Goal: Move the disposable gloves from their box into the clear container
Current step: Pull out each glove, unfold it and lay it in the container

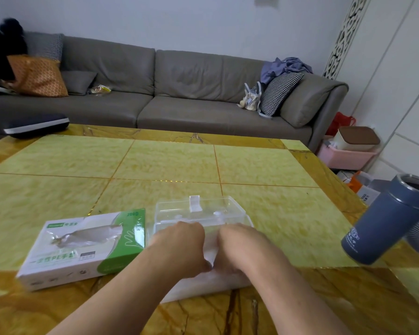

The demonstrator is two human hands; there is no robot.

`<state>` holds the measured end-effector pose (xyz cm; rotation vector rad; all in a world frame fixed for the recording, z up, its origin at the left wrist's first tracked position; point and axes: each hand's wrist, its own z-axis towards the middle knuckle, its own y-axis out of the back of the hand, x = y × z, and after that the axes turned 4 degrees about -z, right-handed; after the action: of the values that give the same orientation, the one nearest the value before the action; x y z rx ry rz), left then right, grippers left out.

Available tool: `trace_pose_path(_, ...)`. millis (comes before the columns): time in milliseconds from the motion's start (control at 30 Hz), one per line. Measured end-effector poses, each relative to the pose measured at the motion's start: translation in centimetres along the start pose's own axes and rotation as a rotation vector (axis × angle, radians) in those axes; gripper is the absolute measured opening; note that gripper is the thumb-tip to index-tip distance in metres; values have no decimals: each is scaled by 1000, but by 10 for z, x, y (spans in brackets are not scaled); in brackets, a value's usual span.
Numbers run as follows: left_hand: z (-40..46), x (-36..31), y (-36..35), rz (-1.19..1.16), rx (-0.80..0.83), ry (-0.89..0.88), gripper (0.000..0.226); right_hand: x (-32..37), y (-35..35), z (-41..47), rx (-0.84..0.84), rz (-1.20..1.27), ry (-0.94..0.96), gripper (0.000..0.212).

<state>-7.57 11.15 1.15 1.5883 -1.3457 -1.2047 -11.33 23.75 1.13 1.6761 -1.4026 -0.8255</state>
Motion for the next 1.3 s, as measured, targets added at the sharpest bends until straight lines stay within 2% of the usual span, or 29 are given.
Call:
trace_pose_path(67,1,-5,1,44,97,9,38,4,0,2,49,-8,-27,22)
trace_pose_path(167,6,-10,5,123,223,-13,22,7,1,1,85,-29,-45,41)
trace_pose_path(233,8,-10,7,153,281,-47,23,8,2,2,97,-63,-38,28)
trace_pose_path(300,7,-9,6,154,273,-50,26,9,4,-1,108,-109,-27,29)
trace_pose_path(467,-6,1,0,13,19,-59,26,7,5,-15,-27,-38,-7,19)
trace_pose_path(600,-24,13,3,-20,-297,-168,13,10,9,-28,-149,-54,-29,9)
trace_pose_path(700,-40,36,11,-173,-530,-169,13,14,10,-37,-362,-63,-36,15)
trace_pose_path(800,-50,75,18,-276,-649,-13,7,24,8,-43,-583,-36,12,19)
trace_pose_path(867,-54,108,17,-263,-620,149,11,38,4,-46,-687,-27,147,19)
trace_pose_path(933,-54,134,16,-206,-502,276,19,53,-4,-52,-737,4,354,25)
trace_pose_path(1033,-51,154,11,-167,-294,302,29,81,-23,-50,-682,-61,600,41)
trace_pose_path(1100,-51,152,10,-42,-178,269,33,95,-36,-43,-658,-153,653,47)
trace_pose_path(1200,-50,147,6,125,-116,213,25,108,-51,-34,-614,-210,666,53)
trace_pose_path(1300,-45,148,4,52,-103,219,26,110,-55,-31,-614,-215,658,63)
